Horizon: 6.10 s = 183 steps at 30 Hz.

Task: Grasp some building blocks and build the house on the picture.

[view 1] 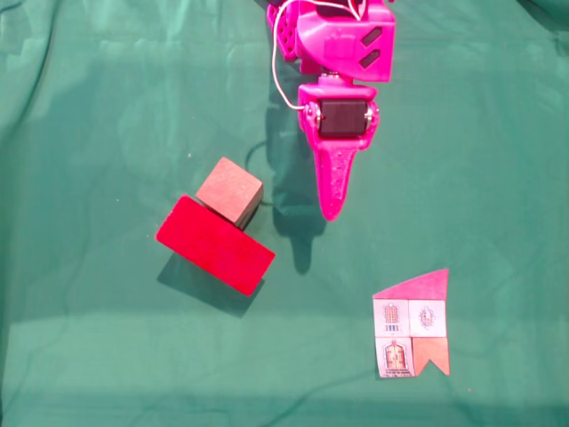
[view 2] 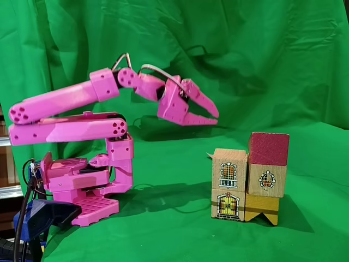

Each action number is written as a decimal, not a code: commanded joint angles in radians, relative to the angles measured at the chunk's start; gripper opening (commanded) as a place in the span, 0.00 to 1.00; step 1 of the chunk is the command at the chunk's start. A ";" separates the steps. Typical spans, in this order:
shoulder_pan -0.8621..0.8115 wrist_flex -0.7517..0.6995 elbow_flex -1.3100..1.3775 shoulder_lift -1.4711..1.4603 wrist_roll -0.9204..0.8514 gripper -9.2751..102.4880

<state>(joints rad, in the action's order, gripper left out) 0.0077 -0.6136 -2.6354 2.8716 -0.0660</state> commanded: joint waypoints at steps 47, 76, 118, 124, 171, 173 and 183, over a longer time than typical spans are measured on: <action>-0.236 0.014 0.940 -1.028 -0.006 0.09; -0.282 0.002 1.098 -1.376 -0.006 0.09; -0.270 -0.103 0.976 -1.362 -0.005 0.09; -0.268 -0.103 0.976 -1.359 -0.005 0.09; -0.265 -0.525 1.009 -1.052 -0.005 0.17; -0.265 -0.525 0.999 -1.052 0.002 0.22; -0.267 -0.621 1.014 -1.052 0.015 0.38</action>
<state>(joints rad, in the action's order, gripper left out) -0.2638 -1.1781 -1.6598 1.7825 -0.0583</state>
